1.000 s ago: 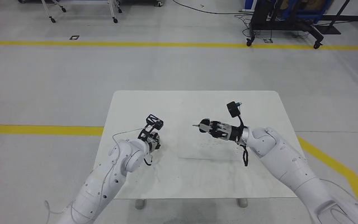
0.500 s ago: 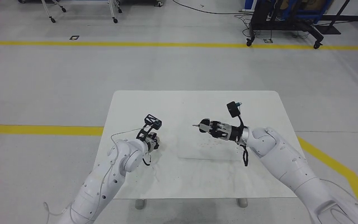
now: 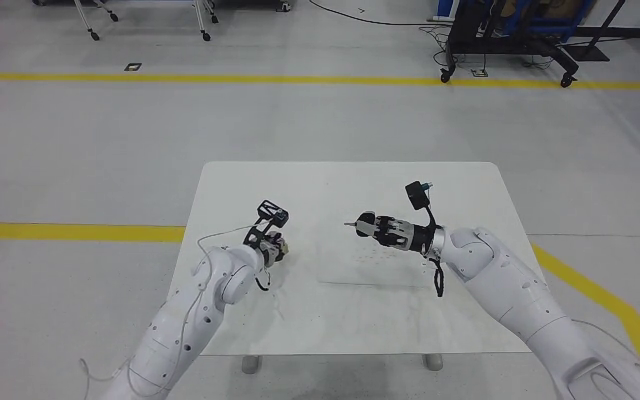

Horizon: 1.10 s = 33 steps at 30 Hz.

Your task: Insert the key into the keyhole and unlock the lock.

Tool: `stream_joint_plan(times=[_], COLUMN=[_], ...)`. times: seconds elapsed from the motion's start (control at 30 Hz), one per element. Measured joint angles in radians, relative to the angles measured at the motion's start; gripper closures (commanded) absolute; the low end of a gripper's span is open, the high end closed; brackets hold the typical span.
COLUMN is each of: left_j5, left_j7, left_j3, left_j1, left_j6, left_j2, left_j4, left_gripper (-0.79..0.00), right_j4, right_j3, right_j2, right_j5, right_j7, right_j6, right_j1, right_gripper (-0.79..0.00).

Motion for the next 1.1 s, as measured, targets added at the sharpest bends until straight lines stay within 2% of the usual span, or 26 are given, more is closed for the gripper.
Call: stream_joint_plan(times=[0.1, 0.37, 0.47, 0.57, 0.67, 0.8, 0.9, 0.97, 1.1], left_j5=[-0.021, -0.022, -0.116, -0.336, -0.525, -0.755, -0.848, -0.852, -0.849], left_j7=[0.045, 0.045, 0.062, 0.002, -0.123, -0.209, -0.233, -0.236, -0.236], left_j3=[-0.009, -0.009, -0.037, -0.070, -0.058, -0.003, 0.047, 0.069, 0.069], left_j1=[0.005, 0.005, -0.008, -0.094, -0.229, -0.401, -0.488, -0.508, -0.506], left_j6=[-0.021, -0.021, -0.083, -0.205, -0.298, -0.388, -0.419, -0.446, -0.443], left_j2=[0.000, 0.000, -0.004, -0.011, -0.029, -0.071, -0.104, -0.113, -0.113], left_j4=[0.001, 0.000, 0.026, 0.148, 0.319, 0.554, 0.681, 0.705, 0.702], left_gripper=[0.000, 0.000, 0.000, 0.000, 0.000, 0.000, 0.000, 0.000, 0.000], right_j4=[0.000, 0.000, 0.000, 0.004, 0.006, 0.017, 0.000, -0.003, -0.002], right_j3=[0.000, 0.000, 0.000, 0.008, 0.033, 0.056, 0.074, 0.076, 0.075], right_j2=[0.000, 0.000, 0.000, -0.001, -0.005, -0.014, -0.020, -0.020, -0.020], right_j5=[0.000, 0.000, 0.000, 0.004, 0.009, 0.036, 0.016, 0.017, 0.018], right_j7=[0.000, 0.000, 0.000, -0.018, -0.097, -0.178, -0.244, -0.251, -0.248], right_j6=[0.000, 0.000, 0.000, 0.024, 0.103, 0.134, 0.194, 0.198, 0.196], right_j1=[0.000, 0.000, 0.000, -0.008, -0.027, -0.041, -0.050, -0.052, -0.052], right_gripper=[0.000, 0.000, 0.000, 0.000, 0.000, 0.000, 0.000, 0.000, 0.000])
